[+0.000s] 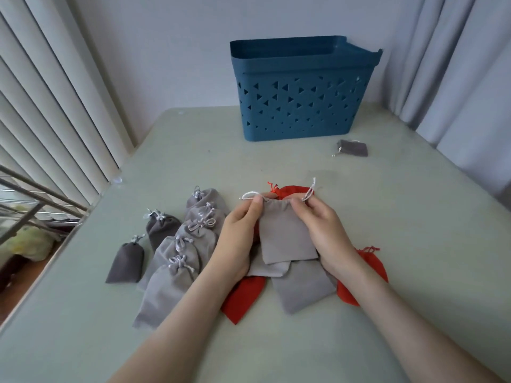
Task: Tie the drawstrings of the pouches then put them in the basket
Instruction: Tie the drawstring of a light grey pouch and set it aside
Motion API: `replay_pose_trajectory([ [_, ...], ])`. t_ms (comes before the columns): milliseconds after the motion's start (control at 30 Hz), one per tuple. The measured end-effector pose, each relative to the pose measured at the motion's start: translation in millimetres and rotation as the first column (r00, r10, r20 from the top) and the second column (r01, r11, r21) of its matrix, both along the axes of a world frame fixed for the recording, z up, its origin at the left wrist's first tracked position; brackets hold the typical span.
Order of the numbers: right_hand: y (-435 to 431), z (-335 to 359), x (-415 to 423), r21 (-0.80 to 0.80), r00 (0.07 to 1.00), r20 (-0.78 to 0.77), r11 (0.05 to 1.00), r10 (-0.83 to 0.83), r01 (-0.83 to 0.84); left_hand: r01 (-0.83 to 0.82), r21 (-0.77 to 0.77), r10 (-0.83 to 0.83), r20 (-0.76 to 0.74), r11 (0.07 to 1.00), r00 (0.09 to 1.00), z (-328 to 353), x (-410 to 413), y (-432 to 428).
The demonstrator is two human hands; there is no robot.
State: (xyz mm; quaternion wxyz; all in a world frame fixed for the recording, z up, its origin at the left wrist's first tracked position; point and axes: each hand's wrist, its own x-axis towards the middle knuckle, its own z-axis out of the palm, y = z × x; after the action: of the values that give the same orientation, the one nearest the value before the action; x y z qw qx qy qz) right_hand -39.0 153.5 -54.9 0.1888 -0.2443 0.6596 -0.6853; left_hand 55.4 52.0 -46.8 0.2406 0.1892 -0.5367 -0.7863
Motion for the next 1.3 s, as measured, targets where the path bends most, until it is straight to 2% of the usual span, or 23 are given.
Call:
replay_pose_trajectory([
  [167, 0.8, 3.1, 2.0, -0.068, 0.997, 0.076, 0.997, -0.019, 0.024, -0.033, -0.202, 0.028, -0.025, 0.979, 0.999, -0.2, 0.7, 4.0],
  [300, -0.4, 3.1, 3.8, -0.044, 1.0, 0.014, 0.999, -0.016, 0.017, -0.076, -0.253, 0.064, -0.057, 0.964, 0.996, 1.9, 1.6, 5.3],
  [367, -0.5, 2.3, 3.4, -0.038, 1.0, 0.011, 0.999, -0.009, 0.009, -0.04, -0.173, 0.026, -0.084, 0.984, 0.996, 4.7, 3.8, 6.9],
  [533, 2.0, 7.1, 1.8, -0.196, 0.97, 0.23, 0.98, 0.084, -0.038, 0.107, 0.113, -0.088, -0.159, 0.988, 0.983, 12.7, 4.0, 6.5],
  [667, 5.0, 15.1, 2.0, -0.374, 0.923, 0.298, 0.92, 0.243, -0.121, 0.227, 0.354, -0.14, -0.254, 0.907, 0.957, 17.4, 7.4, -2.4],
  [800, 8.7, 18.0, -11.8, -0.564, 0.853, 0.437, 0.825, 0.284, 0.014, 0.233, 0.487, -0.142, -0.216, 0.842, 0.966, 17.8, 9.1, -17.8],
  [867, 9.7, 19.0, -16.5, -0.602, 0.823, 0.483, 0.796, 0.298, 0.065, 0.271, 0.555, -0.16, -0.24, 0.787, 0.958, 15.5, 9.8, -23.7],
  [967, 10.2, 22.2, -16.3, -0.548, 0.858, 0.433, 0.836, 0.277, 0.006, 0.304, 0.619, -0.161, -0.277, 0.724, 0.947, 15.4, 10.1, -21.6],
  [1167, 10.0, 21.4, -10.2, -0.309, 0.972, 0.156, 0.944, 0.173, -0.118, 0.29, 0.605, -0.13, -0.294, 0.742, 0.947, 21.4, 9.4, -16.8],
  [1233, 8.1, 22.9, -3.6, -0.227, 0.984, 0.043, 0.961, 0.171, -0.157, 0.274, 0.555, -0.14, -0.271, 0.785, 0.952, 22.8, 8.6, -15.0],
  [1300, 7.7, 26.1, 2.7, -0.184, 0.981, -0.053, 0.963, 0.188, -0.195, 0.187, 0.437, -0.118, -0.179, 0.88, 0.977, 23.0, 5.9, -10.4],
])
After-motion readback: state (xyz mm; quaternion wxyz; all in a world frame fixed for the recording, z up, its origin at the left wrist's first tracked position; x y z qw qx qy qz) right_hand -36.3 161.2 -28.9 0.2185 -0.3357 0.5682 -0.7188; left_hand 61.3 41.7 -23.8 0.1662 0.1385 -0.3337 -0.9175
